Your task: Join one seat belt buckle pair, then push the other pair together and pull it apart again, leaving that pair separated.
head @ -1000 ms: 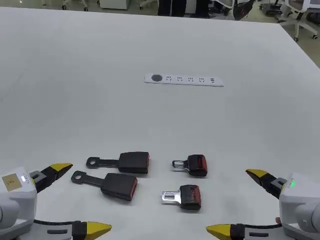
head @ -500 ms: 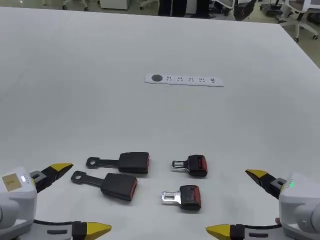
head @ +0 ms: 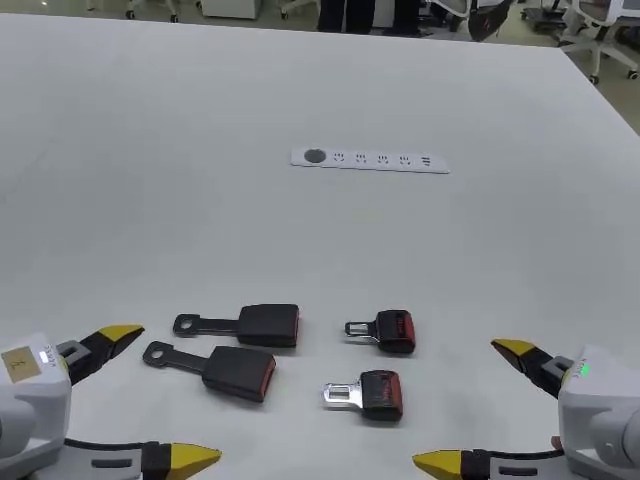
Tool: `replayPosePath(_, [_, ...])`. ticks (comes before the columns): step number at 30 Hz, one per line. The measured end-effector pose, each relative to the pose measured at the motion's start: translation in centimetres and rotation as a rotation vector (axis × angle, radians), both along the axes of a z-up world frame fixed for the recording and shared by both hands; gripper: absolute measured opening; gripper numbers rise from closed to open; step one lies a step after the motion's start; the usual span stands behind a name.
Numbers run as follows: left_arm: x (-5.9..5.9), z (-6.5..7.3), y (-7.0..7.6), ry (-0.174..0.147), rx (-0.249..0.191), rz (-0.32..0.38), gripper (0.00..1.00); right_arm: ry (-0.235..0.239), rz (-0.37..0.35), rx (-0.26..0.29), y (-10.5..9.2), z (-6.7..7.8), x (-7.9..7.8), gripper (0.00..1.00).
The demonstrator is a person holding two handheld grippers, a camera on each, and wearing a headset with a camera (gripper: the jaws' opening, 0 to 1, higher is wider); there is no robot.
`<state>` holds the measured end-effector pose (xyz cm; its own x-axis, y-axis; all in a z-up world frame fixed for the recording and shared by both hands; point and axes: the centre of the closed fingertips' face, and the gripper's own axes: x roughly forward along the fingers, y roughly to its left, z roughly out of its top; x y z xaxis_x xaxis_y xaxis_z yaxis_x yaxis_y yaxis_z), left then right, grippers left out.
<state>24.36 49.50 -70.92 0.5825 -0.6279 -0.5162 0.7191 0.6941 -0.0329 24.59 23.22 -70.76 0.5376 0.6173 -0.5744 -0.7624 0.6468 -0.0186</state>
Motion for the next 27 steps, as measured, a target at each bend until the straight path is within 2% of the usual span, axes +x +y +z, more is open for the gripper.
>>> replayPosePath(11, [-0.3, 0.1, -0.6, 0.005, 0.018, -0.022, 1.00, 0.003, 0.012, -0.014, -0.5, -0.2, 0.1, 0.97])
replayPosePath(17, [0.0, 0.1, -0.9, 0.012, 0.033, -0.049, 1.00, 0.007, 0.028, -0.029, -0.8, -0.4, 0.3, 0.96])
replayPosePath(23, [0.2, -0.2, -1.5, 0.029, 0.070, -0.104, 0.96, 0.009, 0.084, -0.064, -0.6, -0.7, 0.2, 0.90])
replayPosePath(27, [0.8, -0.4, -2.1, 0.037, 0.094, -0.138, 0.92, -0.004, 0.126, -0.088, -0.4, -0.8, 0.4, 0.87])
